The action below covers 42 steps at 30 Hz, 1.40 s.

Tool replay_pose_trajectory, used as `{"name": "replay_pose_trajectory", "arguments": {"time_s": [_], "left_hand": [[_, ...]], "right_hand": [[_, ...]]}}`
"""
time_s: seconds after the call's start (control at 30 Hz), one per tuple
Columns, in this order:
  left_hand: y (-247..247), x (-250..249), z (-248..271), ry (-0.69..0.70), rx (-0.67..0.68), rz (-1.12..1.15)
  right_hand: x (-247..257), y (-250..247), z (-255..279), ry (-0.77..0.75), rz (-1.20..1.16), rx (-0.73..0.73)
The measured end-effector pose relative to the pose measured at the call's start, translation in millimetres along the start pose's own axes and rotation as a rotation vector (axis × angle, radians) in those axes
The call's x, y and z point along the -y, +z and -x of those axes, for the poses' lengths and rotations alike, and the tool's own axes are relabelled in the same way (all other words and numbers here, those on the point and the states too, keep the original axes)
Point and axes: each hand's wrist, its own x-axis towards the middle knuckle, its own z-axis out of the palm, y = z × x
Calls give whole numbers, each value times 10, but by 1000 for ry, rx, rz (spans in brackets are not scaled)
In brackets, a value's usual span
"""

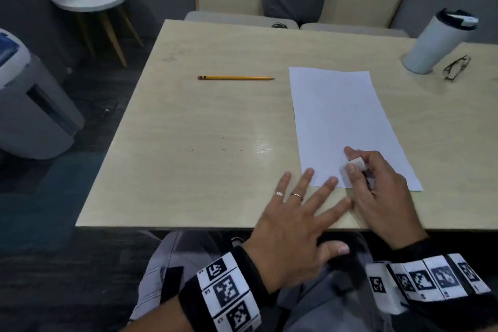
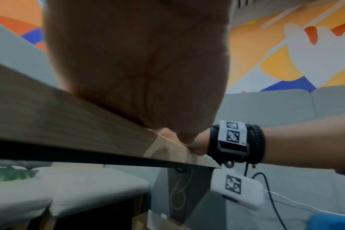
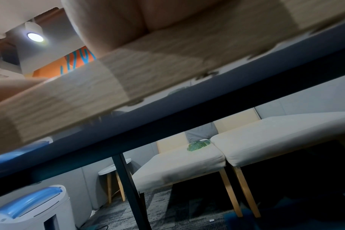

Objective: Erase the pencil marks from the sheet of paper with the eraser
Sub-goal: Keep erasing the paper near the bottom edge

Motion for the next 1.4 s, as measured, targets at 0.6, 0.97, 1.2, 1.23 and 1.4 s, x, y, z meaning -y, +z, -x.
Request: {"name": "replay_pose_trajectory", "arguments": {"time_s": [0.6,0.97,1.2,1.23,1.4], "left_hand": [[-191,282,203,-150,30,95],[43,378,192,54,-147,14],[-95,384,129,55,-208,157],[-95,386,132,56,-207,159],[-150,387,93,90,-198,170]], "right_hand": [[39,19,13,-24,49,-5],[144,-182,-6,175,-236,-282],[296,-36,259,112,-105,-102],[280,-21,291,58,-27,-108],[155,-117,263,67,-25,-66]]}}
